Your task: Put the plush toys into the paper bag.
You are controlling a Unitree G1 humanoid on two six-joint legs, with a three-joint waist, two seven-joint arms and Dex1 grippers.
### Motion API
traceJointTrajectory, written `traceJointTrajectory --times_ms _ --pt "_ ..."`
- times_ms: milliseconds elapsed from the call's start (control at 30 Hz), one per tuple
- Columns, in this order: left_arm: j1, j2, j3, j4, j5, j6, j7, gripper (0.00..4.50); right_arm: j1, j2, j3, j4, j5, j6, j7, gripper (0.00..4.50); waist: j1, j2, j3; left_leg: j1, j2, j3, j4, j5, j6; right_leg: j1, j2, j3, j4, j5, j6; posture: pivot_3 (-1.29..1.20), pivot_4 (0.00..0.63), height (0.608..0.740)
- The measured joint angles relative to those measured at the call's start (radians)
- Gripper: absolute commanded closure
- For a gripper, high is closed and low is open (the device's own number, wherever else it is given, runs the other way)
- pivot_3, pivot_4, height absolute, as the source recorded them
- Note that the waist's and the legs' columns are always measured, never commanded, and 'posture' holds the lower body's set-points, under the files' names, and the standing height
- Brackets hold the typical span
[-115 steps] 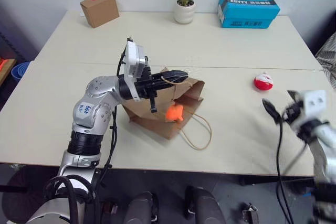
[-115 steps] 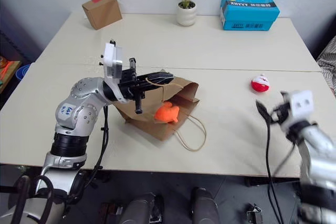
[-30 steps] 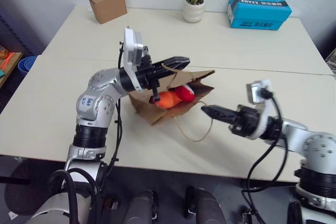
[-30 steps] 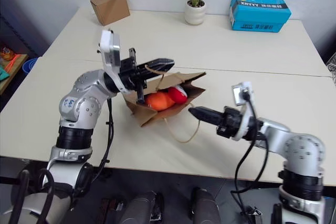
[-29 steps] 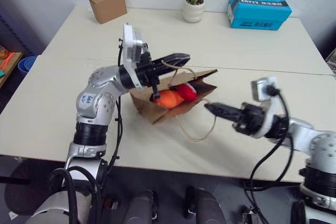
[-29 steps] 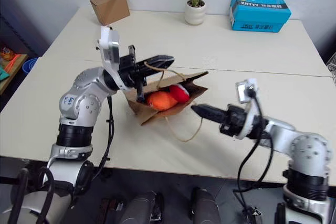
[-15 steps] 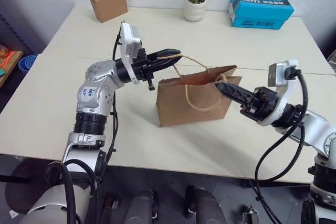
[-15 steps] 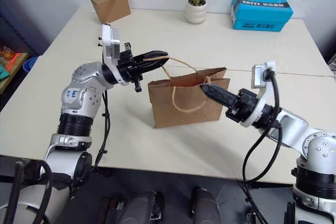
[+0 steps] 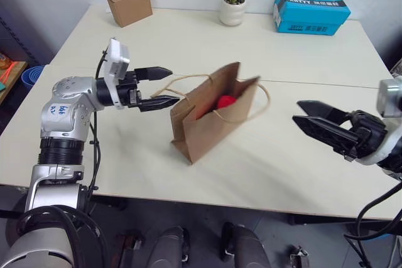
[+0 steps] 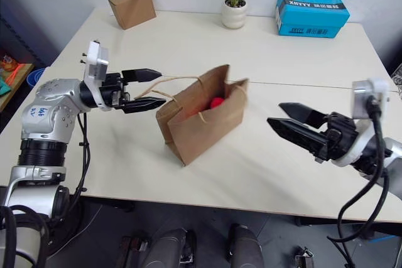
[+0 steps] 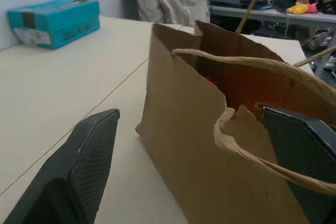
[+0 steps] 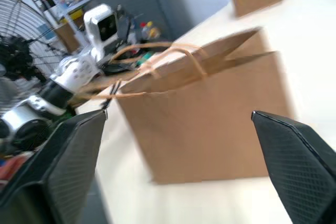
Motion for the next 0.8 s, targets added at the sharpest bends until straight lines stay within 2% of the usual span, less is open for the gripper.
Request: traceJointTrajectory --times_ms 100,167,300,467,633,733,800 --pt "0.060 -0.002 0.002 -0.014 0.000 -0.011 -0.012 0.02 0.055 0.021 0.004 0.000 -0.116 -0.066 0.041 0.00 -0.001 0.000 0.000 -0.001 0.000 0.000 0.002 -0.001 0.001 0.000 0.000 0.000 0.000 0.001 0.001 0.00 0.150 0.740" --pt "0.050 -0.015 0.004 -0.022 -0.018 0.042 0.005 0.02 0.061 0.041 0.021 -0.003 -0.180 -0.114 0.065 0.00 0.000 0.000 0.000 -0.001 0.000 -0.001 0.005 -0.001 0.001 0.000 0.000 0.000 0.001 0.001 0.001 0.00 0.150 0.740" --pt "-0.017 -0.018 0.013 -0.090 -0.129 0.252 0.016 0.02 0.061 0.081 0.086 -0.013 -0.240 -0.160 0.081 0.00 -0.003 -0.001 0.000 -0.001 0.000 -0.001 0.007 -0.001 0.001 0.000 0.000 0.002 0.002 0.001 0.002 0.00 0.150 0.740" --pt "-0.040 0.069 0.015 -0.105 -0.208 0.503 -0.008 0.02 0.081 0.093 0.102 -0.014 -0.274 -0.186 0.097 0.00 -0.009 -0.001 0.000 0.000 0.001 0.000 0.007 -0.002 0.000 0.000 0.001 0.002 0.003 0.001 0.001 0.00 0.150 0.740" --pt "-0.135 0.096 0.117 -0.026 -0.305 0.818 0.108 0.02 0.093 0.120 0.102 -0.014 -0.274 -0.186 0.085 0.00 -0.003 -0.001 0.000 -0.001 0.000 0.000 0.008 -0.002 0.001 0.000 0.000 0.003 0.004 0.001 0.001 0.00 0.150 0.740" --pt "-0.160 0.089 0.169 0.005 -0.346 0.948 0.175 0.02 0.094 0.124 0.102 -0.013 -0.274 -0.185 0.072 0.00 -0.002 -0.001 0.000 -0.001 0.000 0.000 0.008 -0.002 0.001 0.000 0.000 0.003 0.004 0.001 0.002 0.00 0.150 0.740" --pt "-0.159 0.078 0.179 0.009 -0.348 0.974 0.210 0.02 0.093 0.126 0.105 -0.013 -0.285 -0.189 0.069 0.00 -0.003 -0.001 0.001 0.000 0.000 0.000 0.008 -0.002 0.001 0.000 0.000 0.003 0.005 0.001 0.001 0.00 0.150 0.740"
